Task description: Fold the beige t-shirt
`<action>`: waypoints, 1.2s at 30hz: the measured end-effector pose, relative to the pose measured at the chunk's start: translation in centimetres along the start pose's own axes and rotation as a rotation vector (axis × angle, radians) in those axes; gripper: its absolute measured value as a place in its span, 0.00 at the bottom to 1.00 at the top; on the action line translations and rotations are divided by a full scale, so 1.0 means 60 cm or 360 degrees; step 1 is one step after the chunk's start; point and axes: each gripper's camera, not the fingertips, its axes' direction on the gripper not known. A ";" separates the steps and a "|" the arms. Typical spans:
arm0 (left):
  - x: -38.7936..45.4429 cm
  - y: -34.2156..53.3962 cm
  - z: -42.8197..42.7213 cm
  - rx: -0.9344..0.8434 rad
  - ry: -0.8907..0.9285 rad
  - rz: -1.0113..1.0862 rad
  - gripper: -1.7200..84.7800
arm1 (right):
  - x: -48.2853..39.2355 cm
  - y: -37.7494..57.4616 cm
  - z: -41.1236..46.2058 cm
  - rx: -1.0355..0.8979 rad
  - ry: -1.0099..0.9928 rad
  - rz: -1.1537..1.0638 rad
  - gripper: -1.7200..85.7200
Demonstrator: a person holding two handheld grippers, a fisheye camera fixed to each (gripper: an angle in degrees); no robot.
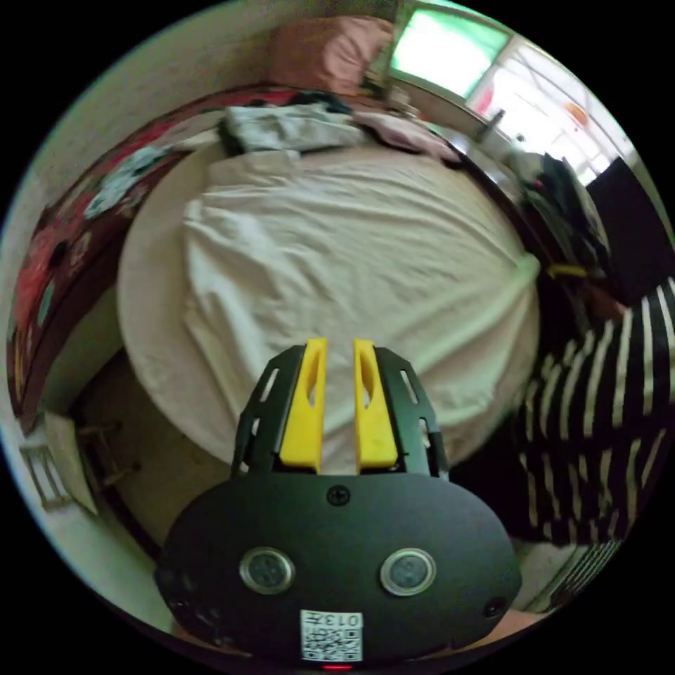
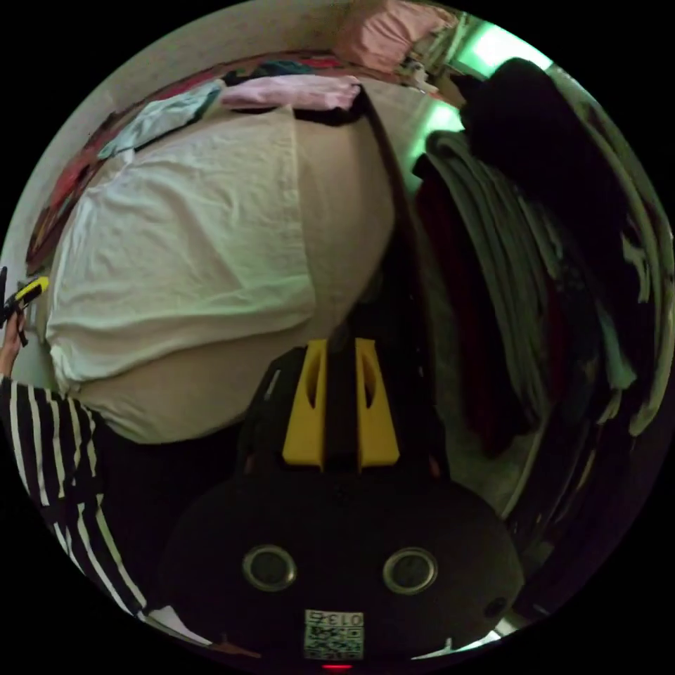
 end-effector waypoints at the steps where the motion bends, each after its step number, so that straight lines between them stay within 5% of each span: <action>1: 0.044 0.012 0.001 -0.0072 0.0082 0.0145 0.11 | -0.012 -0.008 -0.002 0.0026 -0.0048 -0.0066 0.10; 6: 0.180 0.085 0.025 -0.0429 0.0120 0.0518 0.16 | -0.021 -0.048 0.015 0.0034 -0.0211 -0.0132 0.11; 9: 0.194 0.099 0.036 -0.0394 0.0008 0.0381 0.20 | -0.018 -0.073 0.022 0.0022 -0.0290 -0.0138 0.10; 16: 0.155 0.055 0.064 -0.0479 -0.0136 0.0202 0.04 | -0.023 -0.135 0.015 -0.0120 -0.0325 -0.0116 0.04; 23: 0.126 0.039 -0.041 -0.0422 0.0191 0.0481 0.03 | -0.023 -0.170 -0.062 -0.0052 -0.0307 -0.0238 0.03; 26: 0.105 0.037 -0.024 -0.0475 0.0097 0.0529 0.03 | -0.029 -0.184 -0.044 -0.0134 -0.0317 -0.0264 0.03; 32: 0.114 0.047 0.039 -0.0803 0.0331 0.0615 0.04 | -0.045 -0.190 0.003 -0.0459 0.0095 -0.0297 0.02; 36: 0.043 0.058 -0.007 -0.0691 0.0496 0.0312 0.03 | -0.062 -0.218 -0.066 -0.0199 0.0277 -0.0354 0.02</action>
